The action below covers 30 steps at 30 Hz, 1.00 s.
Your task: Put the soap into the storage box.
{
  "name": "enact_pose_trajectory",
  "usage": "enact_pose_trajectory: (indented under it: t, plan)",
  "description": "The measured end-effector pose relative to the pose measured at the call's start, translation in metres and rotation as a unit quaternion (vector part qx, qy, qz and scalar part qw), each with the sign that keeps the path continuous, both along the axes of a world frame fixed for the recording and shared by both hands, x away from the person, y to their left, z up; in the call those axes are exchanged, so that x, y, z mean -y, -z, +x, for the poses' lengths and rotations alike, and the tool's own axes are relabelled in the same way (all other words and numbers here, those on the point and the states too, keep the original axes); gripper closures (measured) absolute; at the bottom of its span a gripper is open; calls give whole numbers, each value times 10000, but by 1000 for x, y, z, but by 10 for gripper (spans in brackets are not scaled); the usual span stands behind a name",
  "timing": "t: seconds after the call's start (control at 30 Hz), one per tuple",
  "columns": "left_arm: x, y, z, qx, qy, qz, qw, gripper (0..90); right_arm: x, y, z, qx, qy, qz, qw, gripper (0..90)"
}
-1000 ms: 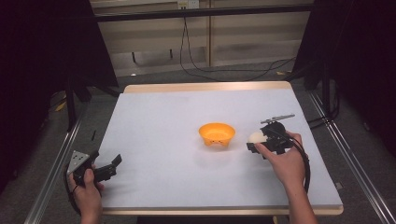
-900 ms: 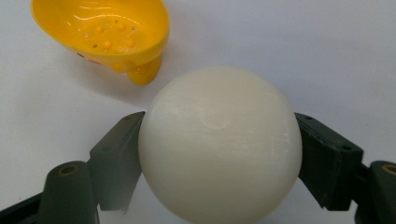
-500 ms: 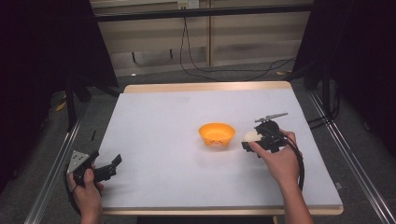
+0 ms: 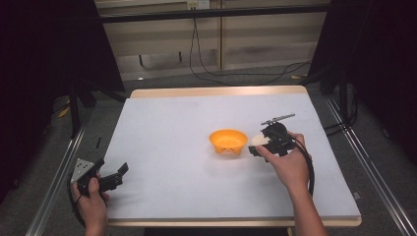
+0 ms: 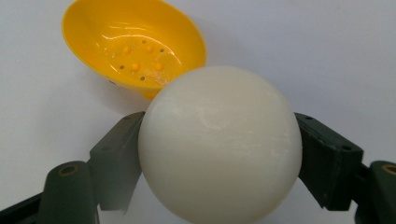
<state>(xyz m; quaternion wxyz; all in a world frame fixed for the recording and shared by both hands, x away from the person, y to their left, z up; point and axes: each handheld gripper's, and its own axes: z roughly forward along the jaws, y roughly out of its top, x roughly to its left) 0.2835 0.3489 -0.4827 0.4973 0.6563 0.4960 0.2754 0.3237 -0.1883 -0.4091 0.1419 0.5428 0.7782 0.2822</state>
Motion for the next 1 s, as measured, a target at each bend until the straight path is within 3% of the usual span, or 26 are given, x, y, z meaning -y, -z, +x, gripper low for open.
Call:
enact_pose_trajectory:
  t: [1.0]
  plan:
    - [1,0,0,-25,22,-16,10000,14,-31,-12,21,31,-207,38,9998,234]
